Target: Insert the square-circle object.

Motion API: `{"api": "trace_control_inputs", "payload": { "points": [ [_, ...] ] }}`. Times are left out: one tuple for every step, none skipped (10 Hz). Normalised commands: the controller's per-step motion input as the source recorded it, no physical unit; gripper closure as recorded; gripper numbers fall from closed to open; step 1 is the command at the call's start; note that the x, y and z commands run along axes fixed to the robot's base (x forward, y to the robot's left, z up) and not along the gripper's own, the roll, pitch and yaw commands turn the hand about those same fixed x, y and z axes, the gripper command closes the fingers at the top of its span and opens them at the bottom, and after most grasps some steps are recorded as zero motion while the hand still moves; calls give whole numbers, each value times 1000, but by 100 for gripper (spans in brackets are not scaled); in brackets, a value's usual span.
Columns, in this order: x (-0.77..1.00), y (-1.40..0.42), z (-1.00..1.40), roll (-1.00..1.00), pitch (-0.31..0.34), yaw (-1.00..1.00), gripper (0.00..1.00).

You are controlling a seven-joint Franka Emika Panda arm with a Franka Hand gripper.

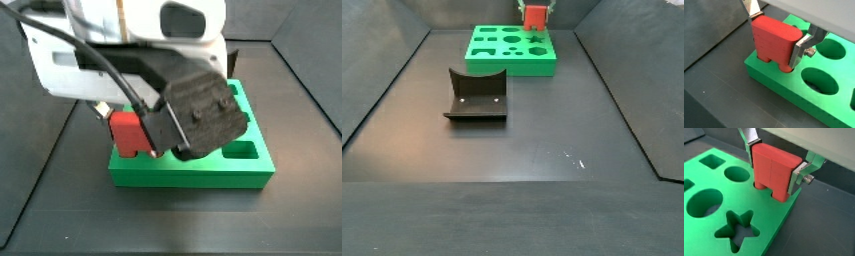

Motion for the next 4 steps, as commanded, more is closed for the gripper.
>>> {"api": "trace_control_inputs", "payload": {
  "points": [
    [40,-3,-531,0,0,0,100],
    [77,0,-380,0,0,0,100],
    [94,131,0,-106,73,-54,100],
    [0,-11,0,21,-6,0,100]
  ]
}}
